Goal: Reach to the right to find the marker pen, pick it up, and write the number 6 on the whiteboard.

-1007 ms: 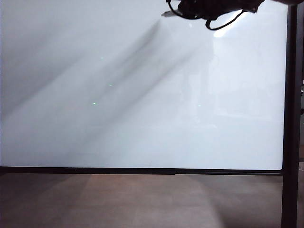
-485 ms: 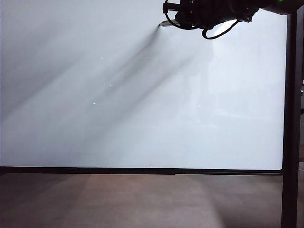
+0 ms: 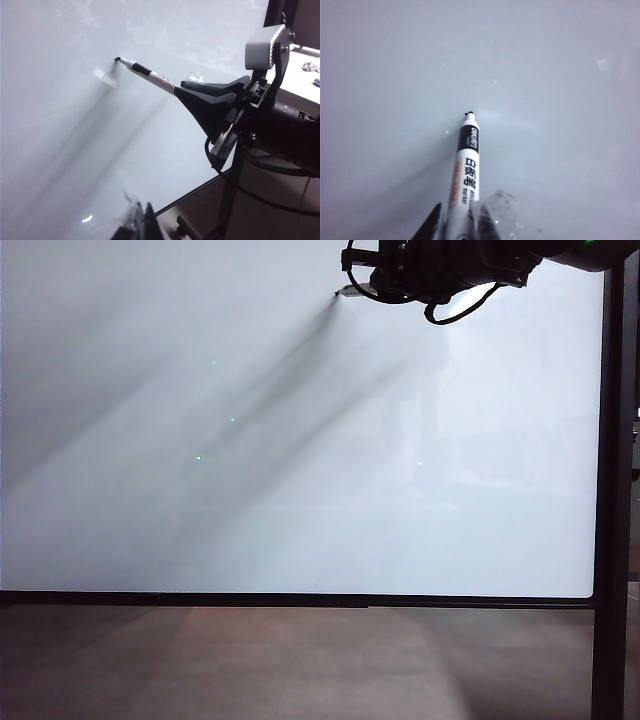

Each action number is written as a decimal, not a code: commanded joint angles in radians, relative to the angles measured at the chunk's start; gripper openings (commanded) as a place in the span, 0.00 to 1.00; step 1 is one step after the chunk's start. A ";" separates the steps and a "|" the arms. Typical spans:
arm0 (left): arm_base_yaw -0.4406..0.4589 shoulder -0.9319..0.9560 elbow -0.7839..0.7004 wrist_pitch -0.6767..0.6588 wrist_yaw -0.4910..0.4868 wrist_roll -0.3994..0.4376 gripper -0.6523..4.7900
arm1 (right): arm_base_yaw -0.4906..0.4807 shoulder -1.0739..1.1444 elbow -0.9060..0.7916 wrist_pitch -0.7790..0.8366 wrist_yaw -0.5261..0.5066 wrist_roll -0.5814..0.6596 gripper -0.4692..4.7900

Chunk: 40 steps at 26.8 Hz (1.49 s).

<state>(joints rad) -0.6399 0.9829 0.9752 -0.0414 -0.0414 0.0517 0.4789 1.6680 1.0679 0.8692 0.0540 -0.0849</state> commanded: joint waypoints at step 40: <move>-0.001 -0.004 0.006 0.011 0.004 -0.003 0.11 | -0.002 -0.071 0.008 -0.098 -0.097 -0.130 0.15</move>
<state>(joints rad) -0.6399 0.9829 0.9752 -0.0414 -0.0414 0.0517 0.4763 1.5990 1.0691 0.7696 -0.0479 -0.1802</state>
